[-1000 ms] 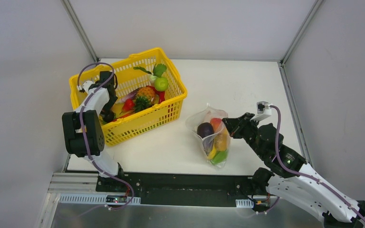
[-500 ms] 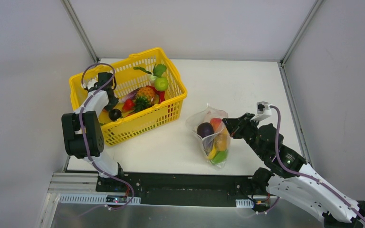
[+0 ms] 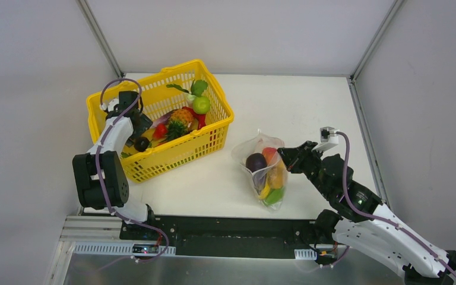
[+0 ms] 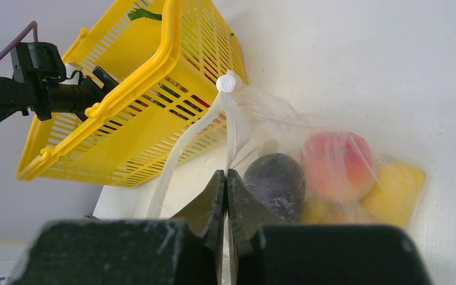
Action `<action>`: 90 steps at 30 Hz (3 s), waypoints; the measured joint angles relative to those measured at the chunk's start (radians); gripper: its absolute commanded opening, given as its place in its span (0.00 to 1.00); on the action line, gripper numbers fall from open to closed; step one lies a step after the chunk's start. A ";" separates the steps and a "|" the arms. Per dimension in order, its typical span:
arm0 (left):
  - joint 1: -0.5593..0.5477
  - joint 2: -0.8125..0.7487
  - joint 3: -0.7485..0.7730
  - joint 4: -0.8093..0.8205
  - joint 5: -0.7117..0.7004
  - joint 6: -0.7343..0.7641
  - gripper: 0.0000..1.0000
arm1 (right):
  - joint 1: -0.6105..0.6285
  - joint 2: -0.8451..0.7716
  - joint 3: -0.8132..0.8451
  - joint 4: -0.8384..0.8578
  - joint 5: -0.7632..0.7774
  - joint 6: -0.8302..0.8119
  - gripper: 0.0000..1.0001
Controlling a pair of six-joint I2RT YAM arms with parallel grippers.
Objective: Place the food in the zip-top bag and seal the zipper
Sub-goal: Pick up the fake fruit from the bin, then place the fake fruit in the zipper food storage bag.
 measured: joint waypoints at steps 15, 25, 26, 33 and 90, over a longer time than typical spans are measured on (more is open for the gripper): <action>0.014 0.031 0.063 -0.035 -0.061 0.056 0.99 | 0.000 0.011 0.000 0.000 0.000 0.002 0.04; 0.034 0.142 0.127 -0.006 -0.128 0.171 0.99 | 0.000 0.028 0.000 0.001 0.002 -0.001 0.04; 0.041 0.153 0.127 -0.001 -0.109 0.186 0.98 | 0.000 0.028 0.000 0.001 0.003 -0.001 0.04; 0.073 0.250 0.146 -0.001 0.009 0.284 0.59 | 0.000 0.027 0.000 0.001 0.003 0.002 0.04; -0.327 -0.444 0.106 -0.114 0.238 0.449 0.00 | 0.000 0.012 0.021 -0.016 -0.055 0.081 0.02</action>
